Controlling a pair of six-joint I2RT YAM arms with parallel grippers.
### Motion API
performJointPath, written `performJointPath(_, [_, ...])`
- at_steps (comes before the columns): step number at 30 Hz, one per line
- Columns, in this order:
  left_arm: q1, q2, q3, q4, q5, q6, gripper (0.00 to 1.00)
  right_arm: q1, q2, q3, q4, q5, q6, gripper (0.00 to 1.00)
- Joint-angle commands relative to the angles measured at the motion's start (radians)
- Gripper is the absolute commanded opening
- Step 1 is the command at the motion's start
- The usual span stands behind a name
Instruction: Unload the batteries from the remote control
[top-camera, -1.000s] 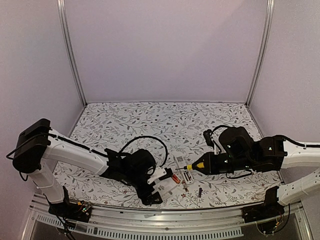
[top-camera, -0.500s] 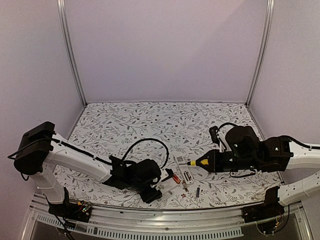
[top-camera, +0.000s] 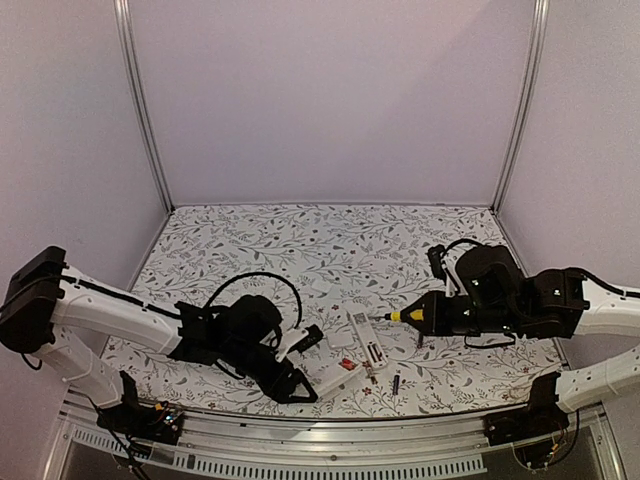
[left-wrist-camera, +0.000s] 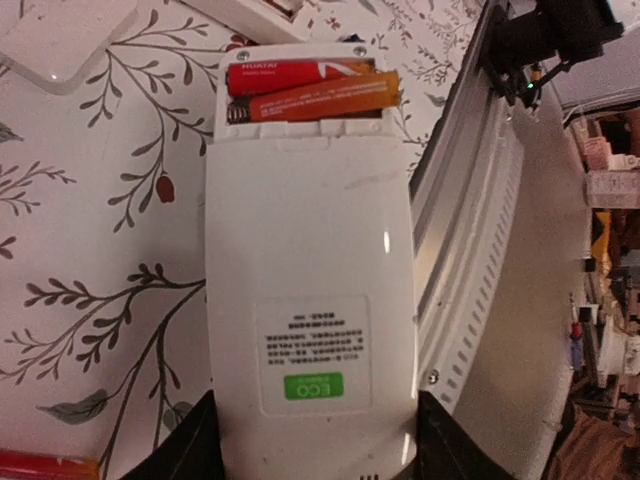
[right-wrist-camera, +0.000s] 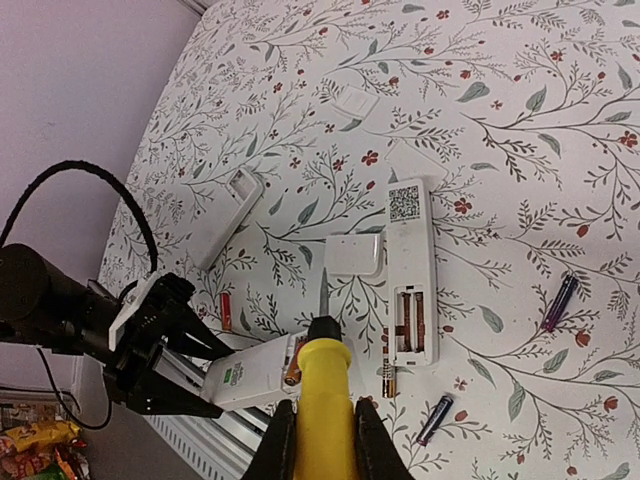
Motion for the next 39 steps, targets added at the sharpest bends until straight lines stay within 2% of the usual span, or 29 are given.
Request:
performJointPath(1, [0.083, -0.075, -0.105, 0.285, 0.352, -0.327, 0.42, -0.012, -0.016, 0.049, -0.025, 0.025, -0.024, 0.00])
performJointPath(6, [0.151, -0.102, -0.227, 0.564, 0.539, -0.645, 0.41, -0.014, -0.007, 0.075, -0.030, 0.023, -0.020, 0.00])
performJointPath(10, [0.186, -0.105, -0.292, 0.822, 0.619, -0.900, 0.40, -0.013, -0.004, 0.084, -0.033, 0.026, -0.014, 0.00])
performJointPath(13, [0.207, -0.096, -0.297, 0.954, 0.643, -1.026, 0.40, -0.013, -0.003, 0.086, -0.035, 0.027, -0.008, 0.00])
performJointPath(17, [0.235, -0.074, -0.282, 1.009, 0.667, -1.083, 0.41, -0.013, -0.001, 0.085, -0.036, 0.029, -0.001, 0.00])
performJointPath(21, [0.256, -0.004, -0.354, 1.355, 0.643, -1.313, 0.39, -0.013, -0.004, 0.085, -0.040, 0.030, 0.002, 0.00])
performJointPath(23, [0.253, 0.017, -0.352, 1.399, 0.654, -1.333, 0.36, -0.013, -0.006, 0.085, -0.046, 0.031, 0.004, 0.00])
performJointPath(26, [0.263, -0.012, -0.318, 1.251, 0.677, -1.229, 0.36, -0.013, -0.007, 0.083, -0.048, 0.032, 0.004, 0.00])
performJointPath(28, [0.278, -0.047, -0.280, 1.067, 0.690, -1.111, 0.35, -0.013, -0.009, 0.080, -0.051, 0.032, 0.008, 0.00])
performJointPath(29, [0.286, -0.071, -0.248, 0.913, 0.695, -1.013, 0.35, -0.013, -0.012, 0.078, -0.053, 0.034, 0.008, 0.00])
performJointPath(30, [0.292, -0.097, -0.180, 0.708, 0.674, -0.803, 0.35, -0.013, -0.015, 0.072, -0.053, 0.033, 0.011, 0.00])
performJointPath(31, [0.296, -0.116, -0.143, 0.474, 0.650, -0.681, 0.36, -0.013, -0.019, 0.069, -0.053, 0.032, 0.011, 0.00])
performJointPath(33, [0.295, -0.122, -0.014, 0.079, 0.523, -0.348, 0.36, -0.013, -0.027, 0.060, -0.052, 0.024, 0.013, 0.00])
performJointPath(34, [0.293, -0.115, 0.034, -0.054, 0.442, -0.234, 0.36, -0.013, -0.029, 0.057, -0.051, 0.020, 0.012, 0.00])
performJointPath(36, [0.277, -0.116, 0.082, -0.176, 0.295, -0.085, 0.34, -0.013, -0.030, 0.049, -0.039, -0.005, 0.006, 0.00])
performJointPath(39, [0.215, -0.116, 0.113, -0.268, 0.058, 0.067, 0.33, -0.010, -0.032, 0.034, -0.020, -0.055, -0.029, 0.00])
